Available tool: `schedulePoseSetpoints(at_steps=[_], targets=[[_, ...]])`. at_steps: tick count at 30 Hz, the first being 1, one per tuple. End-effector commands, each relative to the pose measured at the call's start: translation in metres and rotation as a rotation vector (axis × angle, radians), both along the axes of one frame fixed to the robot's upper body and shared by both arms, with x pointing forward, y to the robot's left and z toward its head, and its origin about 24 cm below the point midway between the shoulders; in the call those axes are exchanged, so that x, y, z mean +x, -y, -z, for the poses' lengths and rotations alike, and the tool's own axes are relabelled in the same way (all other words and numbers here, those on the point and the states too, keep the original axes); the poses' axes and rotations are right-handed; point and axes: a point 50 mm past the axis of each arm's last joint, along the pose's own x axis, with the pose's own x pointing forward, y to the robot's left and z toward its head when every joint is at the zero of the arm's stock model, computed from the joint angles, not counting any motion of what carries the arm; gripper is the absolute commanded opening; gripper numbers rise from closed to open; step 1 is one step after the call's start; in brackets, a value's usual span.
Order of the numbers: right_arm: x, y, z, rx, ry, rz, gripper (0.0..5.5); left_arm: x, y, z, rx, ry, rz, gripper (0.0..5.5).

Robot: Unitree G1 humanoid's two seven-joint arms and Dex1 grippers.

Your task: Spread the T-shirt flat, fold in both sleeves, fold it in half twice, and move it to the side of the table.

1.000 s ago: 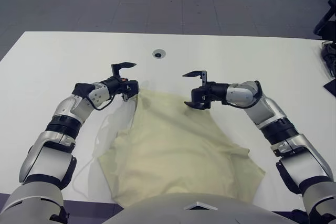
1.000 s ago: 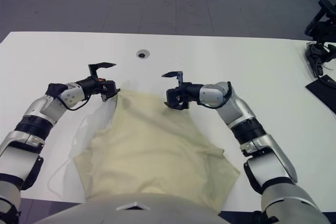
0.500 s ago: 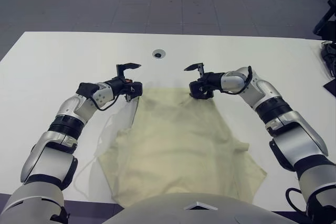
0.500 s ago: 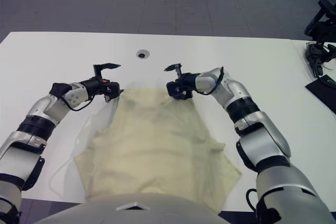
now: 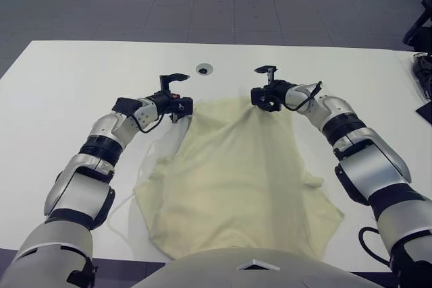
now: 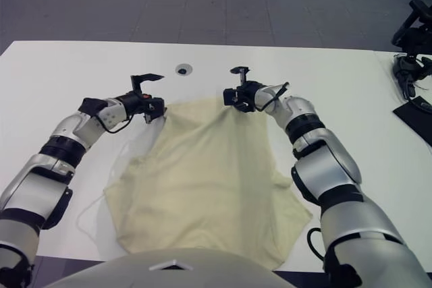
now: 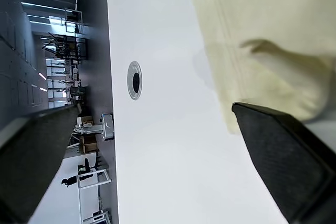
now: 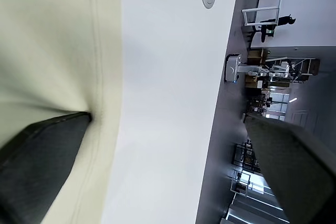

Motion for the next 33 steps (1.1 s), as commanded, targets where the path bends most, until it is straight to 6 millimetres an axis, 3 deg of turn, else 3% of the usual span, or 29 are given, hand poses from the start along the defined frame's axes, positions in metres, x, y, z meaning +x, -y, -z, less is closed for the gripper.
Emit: schedulePoseSetpoints(at_steps=[1, 14, 17, 20, 22, 29, 33], targets=[[-0.007, 0.006, 0.019, 0.010, -0.035, 0.041, 5.40, 0.011, 0.004, -0.003, 0.049, 0.051, -0.023, 5.38], [-0.014, 0.010, -0.015, 0.294, 0.165, 0.027, 5.40, 0.022, -0.006, -0.007, 0.135, 0.239, -0.082, 5.38], [-0.017, 0.008, -0.025, 0.398, 0.205, 0.031, 5.40, 0.021, 0.000, -0.010, 0.055, 0.265, -0.071, 5.38], [-0.020, 0.004, -0.030, 0.481, 0.151, 0.022, 5.40, 0.018, 0.011, -0.027, -0.203, 0.266, -0.066, 5.38], [-0.021, 0.006, -0.030, 0.466, 0.142, 0.025, 5.40, 0.015, 0.015, -0.032, -0.268, 0.238, -0.037, 5.38], [-0.021, 0.015, -0.026, 0.435, 0.134, 0.062, 5.40, -0.003, 0.024, -0.006, -0.218, -0.080, 0.099, 5.38], [-0.023, 0.012, -0.025, 0.441, 0.131, 0.054, 5.40, -0.001, 0.023, 0.009, -0.106, -0.120, 0.078, 5.38]])
